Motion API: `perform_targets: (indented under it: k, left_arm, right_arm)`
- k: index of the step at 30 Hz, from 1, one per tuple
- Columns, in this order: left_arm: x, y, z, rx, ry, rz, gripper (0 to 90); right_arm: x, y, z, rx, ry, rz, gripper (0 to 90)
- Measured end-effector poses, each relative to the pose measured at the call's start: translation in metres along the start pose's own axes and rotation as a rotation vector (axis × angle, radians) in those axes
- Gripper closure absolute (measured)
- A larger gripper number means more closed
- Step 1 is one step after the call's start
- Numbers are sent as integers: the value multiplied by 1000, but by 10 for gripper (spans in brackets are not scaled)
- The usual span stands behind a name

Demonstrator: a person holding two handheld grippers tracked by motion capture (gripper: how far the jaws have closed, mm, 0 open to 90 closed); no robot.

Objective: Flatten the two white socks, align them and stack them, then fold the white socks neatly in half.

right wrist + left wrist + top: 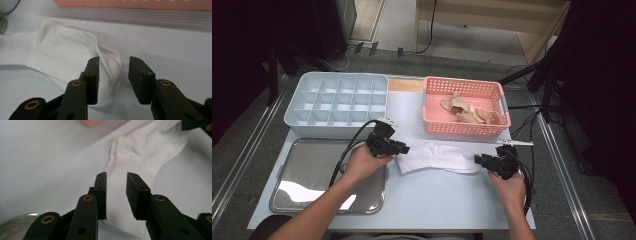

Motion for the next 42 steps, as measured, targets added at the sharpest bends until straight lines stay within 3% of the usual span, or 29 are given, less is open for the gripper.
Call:
perform_targets:
  k: [3, 9, 16, 20, 22, 28, 31, 39, 42]
  left_arm:
    - [-1, 4, -7, -1, 41, 15, 765]
    - [-1, 8, -14, -15, 56, 29, 773]
    - [3, 13, -25, -22, 86, 29, 792]
    - [12, 17, -34, -36, 100, 10, 848]
    - [16, 22, -38, -35, 109, 10, 894]
    - [23, 41, -50, -42, 149, 23, 900]
    - [24, 49, -53, -46, 140, 26, 900]
    - [27, 64, -63, -46, 173, 53, 900]
    - [30, 71, -67, -51, 132, 36, 900]
  right_arm:
    - [-3, 8, 0, 8, 16, 29, 620]
    - [-6, 22, 6, 2, -17, 67, 639]
    - [-5, 25, 9, -11, -30, 59, 675]
    - [-5, 26, 8, -20, -31, 66, 713]
    - [-5, 26, 7, -20, -29, 64, 740]
    - [-5, 27, 7, -19, -29, 69, 801]
    - [-5, 27, 8, -15, -33, 72, 824]
    - [-5, 27, 8, -13, -24, 84, 842]
    - [-5, 27, 9, -15, -22, 89, 843]
Point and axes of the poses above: each handheld gripper's, and its own axes: y roughly forward along the jaws, x roughly out of its top, z roughly to its left, the point moved 9 cm from there along y, roughly forward along the jaws, and after that the axes turned 3 degrees about x, right-handed, at the moved point
